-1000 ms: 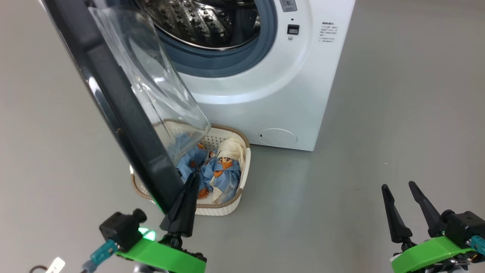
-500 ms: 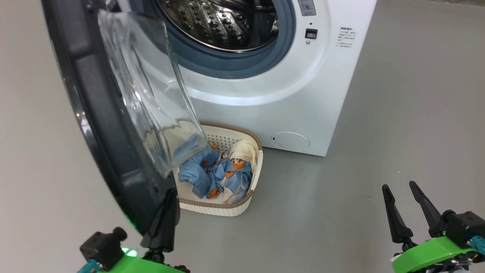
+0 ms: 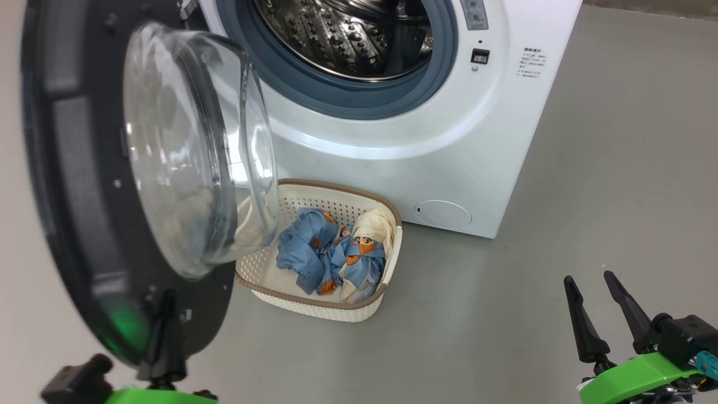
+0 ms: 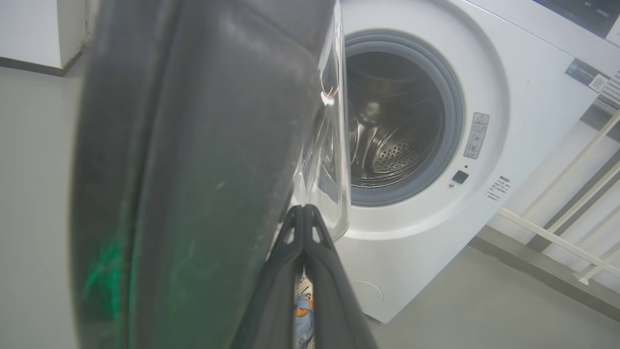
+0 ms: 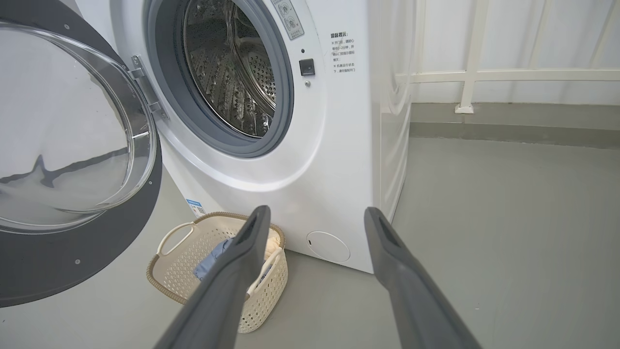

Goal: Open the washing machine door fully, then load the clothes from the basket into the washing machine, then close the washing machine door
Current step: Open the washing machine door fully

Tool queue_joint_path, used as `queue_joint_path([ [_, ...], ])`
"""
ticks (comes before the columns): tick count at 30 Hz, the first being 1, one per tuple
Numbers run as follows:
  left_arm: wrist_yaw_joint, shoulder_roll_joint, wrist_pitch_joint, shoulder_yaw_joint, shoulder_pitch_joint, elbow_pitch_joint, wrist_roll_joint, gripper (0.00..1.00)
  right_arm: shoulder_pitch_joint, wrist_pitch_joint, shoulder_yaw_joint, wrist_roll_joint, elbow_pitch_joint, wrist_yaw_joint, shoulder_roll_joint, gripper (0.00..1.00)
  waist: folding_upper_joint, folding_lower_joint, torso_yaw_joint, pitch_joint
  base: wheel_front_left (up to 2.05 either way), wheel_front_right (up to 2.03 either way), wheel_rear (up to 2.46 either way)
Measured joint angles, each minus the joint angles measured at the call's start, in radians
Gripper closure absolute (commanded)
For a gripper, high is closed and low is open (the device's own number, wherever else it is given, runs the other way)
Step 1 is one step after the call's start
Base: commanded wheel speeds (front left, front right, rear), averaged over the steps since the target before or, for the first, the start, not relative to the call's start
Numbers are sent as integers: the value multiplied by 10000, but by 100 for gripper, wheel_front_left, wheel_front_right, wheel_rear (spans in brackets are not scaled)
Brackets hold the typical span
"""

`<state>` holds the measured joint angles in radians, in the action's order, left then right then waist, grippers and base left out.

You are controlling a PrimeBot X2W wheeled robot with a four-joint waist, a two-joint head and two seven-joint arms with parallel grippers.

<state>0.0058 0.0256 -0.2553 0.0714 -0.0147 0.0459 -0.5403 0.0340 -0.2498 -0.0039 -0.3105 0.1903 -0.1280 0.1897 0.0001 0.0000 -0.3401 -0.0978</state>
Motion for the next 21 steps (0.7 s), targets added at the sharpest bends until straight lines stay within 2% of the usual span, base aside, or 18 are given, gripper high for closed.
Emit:
queue_joint_path([
  [8, -25, 88, 0, -1304, 67, 410, 502, 100, -2, 0, 23, 0, -6, 0, 2, 0, 0, 0, -81, -130, 0, 0, 0],
  [12, -201, 90, 0, -1789, 311, 771, 800, 100, -1, 0, 21, 0, -8, 0, 10, 0, 0, 0, -99, -226, 0, 0, 0],
  [21, -437, 148, 0, -3404, 1573, 1810, 1390, 100, 18, 0, 71, 0, -29, 0, 79, 0, 0, -1, -110, -563, 0, 0, 0],
])
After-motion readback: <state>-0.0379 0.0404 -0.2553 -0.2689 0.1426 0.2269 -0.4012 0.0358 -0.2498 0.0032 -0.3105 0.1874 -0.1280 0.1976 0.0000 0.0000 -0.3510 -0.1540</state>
